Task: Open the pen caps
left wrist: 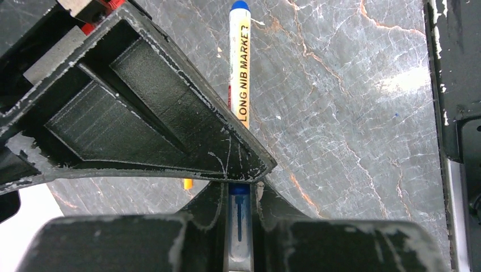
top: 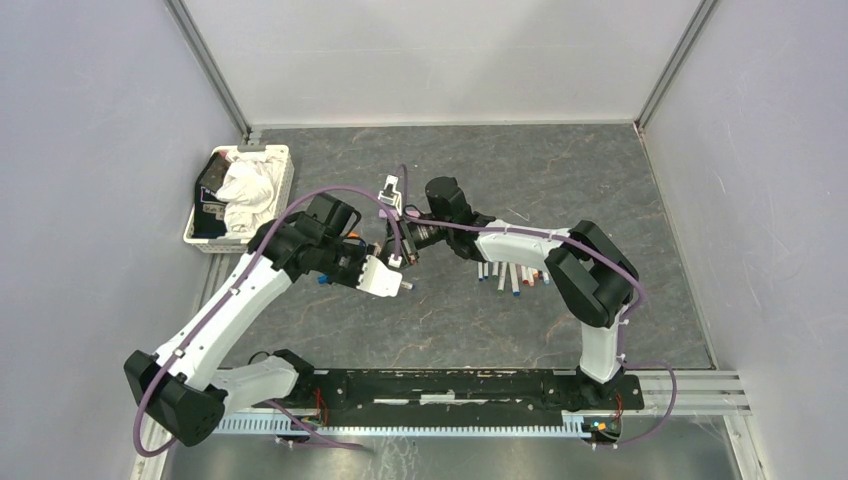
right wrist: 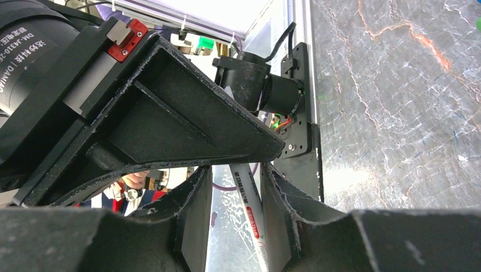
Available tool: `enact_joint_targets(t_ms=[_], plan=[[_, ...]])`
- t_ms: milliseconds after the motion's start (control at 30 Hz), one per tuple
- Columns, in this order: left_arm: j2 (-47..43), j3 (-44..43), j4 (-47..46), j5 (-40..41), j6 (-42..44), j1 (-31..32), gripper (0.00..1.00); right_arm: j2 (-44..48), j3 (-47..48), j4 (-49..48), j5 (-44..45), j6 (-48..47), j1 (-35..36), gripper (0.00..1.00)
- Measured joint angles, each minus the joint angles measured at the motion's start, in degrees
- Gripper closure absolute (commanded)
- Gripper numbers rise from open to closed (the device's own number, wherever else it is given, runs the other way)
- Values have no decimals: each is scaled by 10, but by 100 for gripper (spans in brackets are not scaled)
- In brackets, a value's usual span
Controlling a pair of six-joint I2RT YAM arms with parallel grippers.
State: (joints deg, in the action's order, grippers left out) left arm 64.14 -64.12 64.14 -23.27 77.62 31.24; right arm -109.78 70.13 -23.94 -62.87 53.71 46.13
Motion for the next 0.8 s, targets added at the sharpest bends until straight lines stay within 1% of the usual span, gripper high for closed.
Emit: enact_joint_targets(t_ms=[167,333,500,633,733,800], plan=[[-3,0,5,-8,0,0,98,0,0,0,-15,-8,3,63],[1,0,10,-11,2,8,98,0,0,9,-27,-22,8,57],[2,0,33,-1,2,16,98,-25,26,26,-49,-29,21,54],[2,0,31,7,4,18,98,-37,36,30,-65,-36,27,53],[2,-1,29,7,5,20,98,-37,36,32,-68,-38,28,54],[2,-1,28,7,4,20,98,-37,36,33,-68,-39,28,60]])
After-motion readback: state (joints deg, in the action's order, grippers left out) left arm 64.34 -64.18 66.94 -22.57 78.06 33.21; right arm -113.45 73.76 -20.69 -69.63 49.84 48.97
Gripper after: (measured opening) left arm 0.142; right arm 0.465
